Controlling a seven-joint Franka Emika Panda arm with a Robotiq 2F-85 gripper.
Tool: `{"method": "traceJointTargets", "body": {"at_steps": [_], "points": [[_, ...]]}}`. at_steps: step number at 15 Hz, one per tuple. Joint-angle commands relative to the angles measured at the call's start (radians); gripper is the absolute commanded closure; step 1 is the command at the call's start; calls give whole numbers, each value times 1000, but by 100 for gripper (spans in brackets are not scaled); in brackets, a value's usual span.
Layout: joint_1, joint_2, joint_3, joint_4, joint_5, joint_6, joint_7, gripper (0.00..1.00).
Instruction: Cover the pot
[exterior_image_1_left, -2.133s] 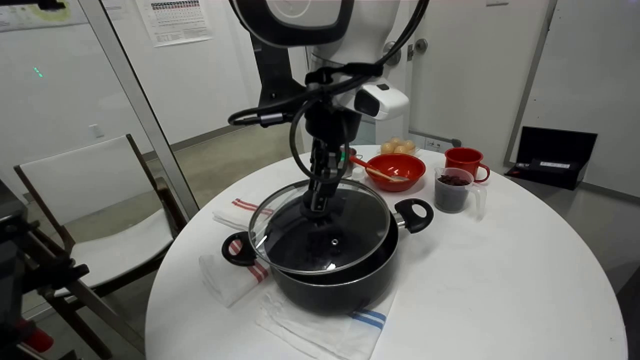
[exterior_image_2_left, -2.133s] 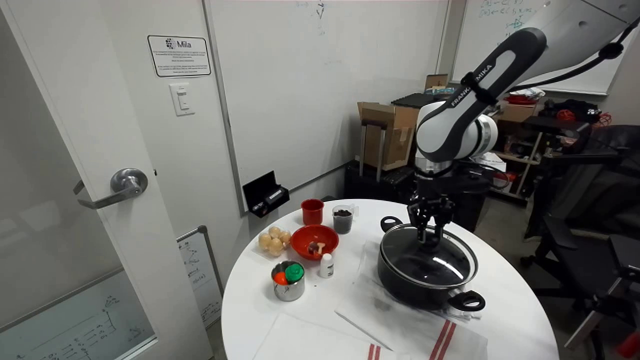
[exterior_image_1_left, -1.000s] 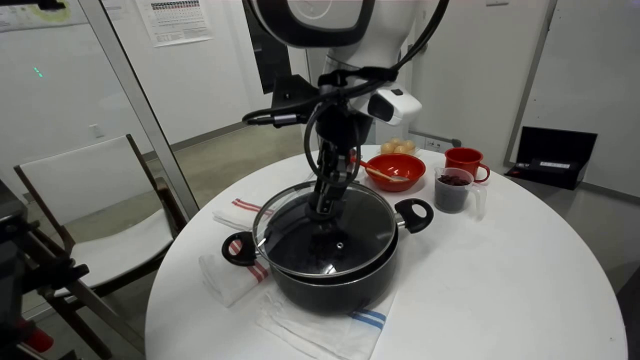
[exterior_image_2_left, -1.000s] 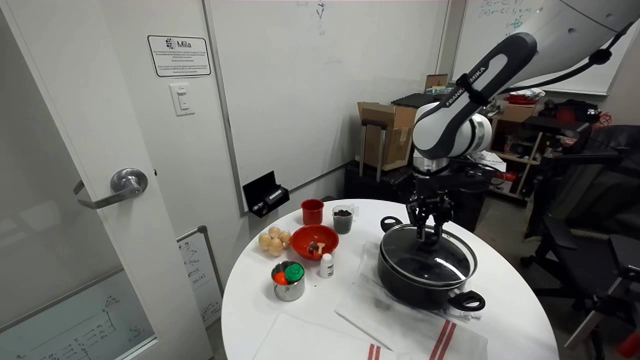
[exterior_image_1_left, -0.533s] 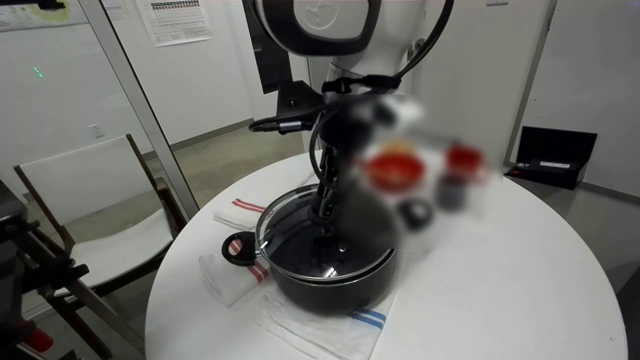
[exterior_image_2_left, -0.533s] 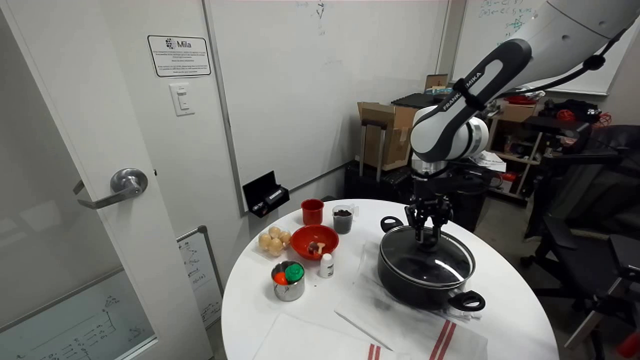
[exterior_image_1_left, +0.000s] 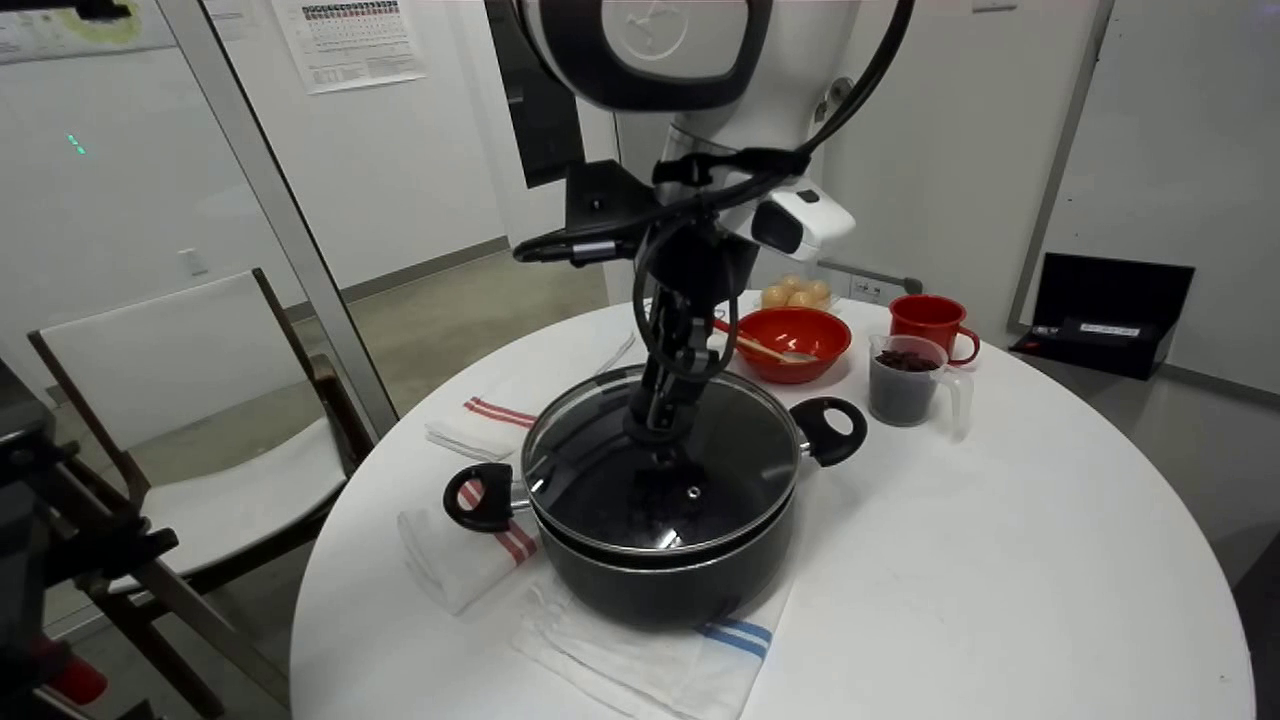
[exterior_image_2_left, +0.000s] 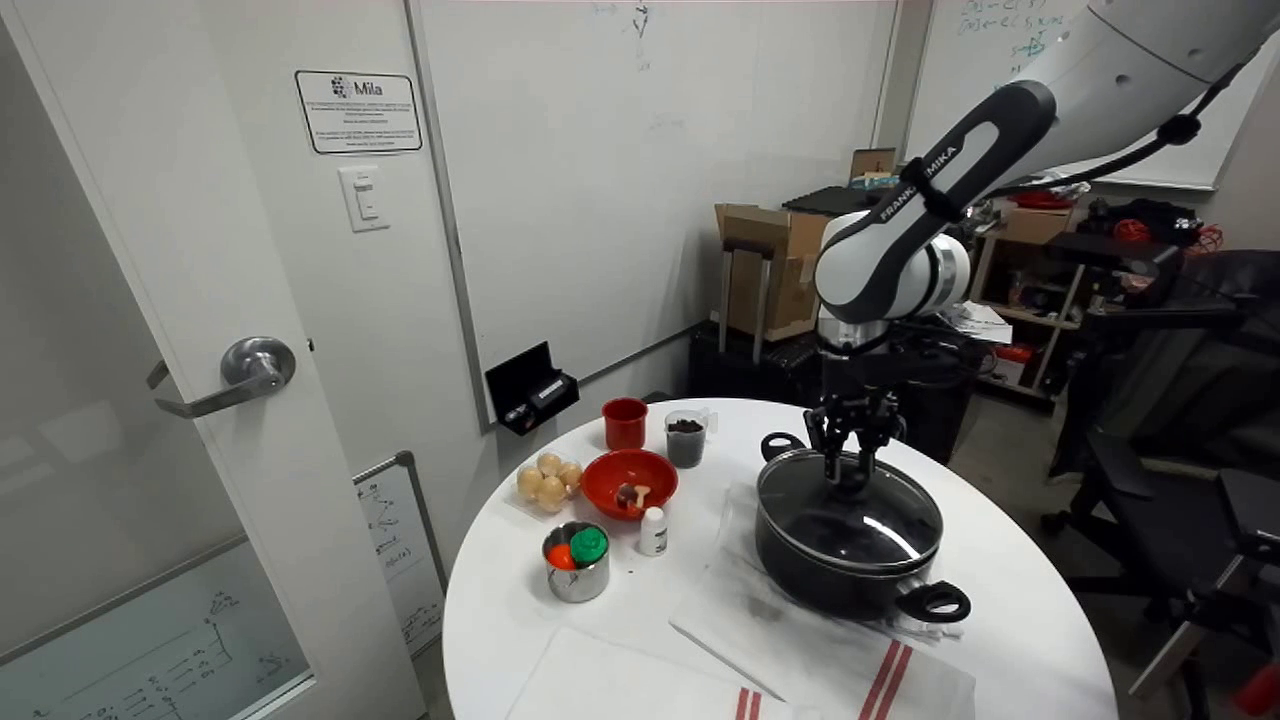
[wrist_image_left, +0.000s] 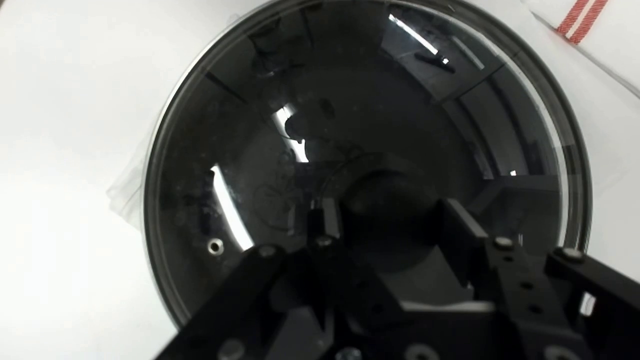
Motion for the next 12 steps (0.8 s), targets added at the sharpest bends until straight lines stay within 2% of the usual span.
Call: {"method": "traceJointTargets", "body": {"at_steps": [1,12], "points": [[0,5,-1,32,14,-38,6,75],[-2,14,2,30,18,-29,3,75]]}}
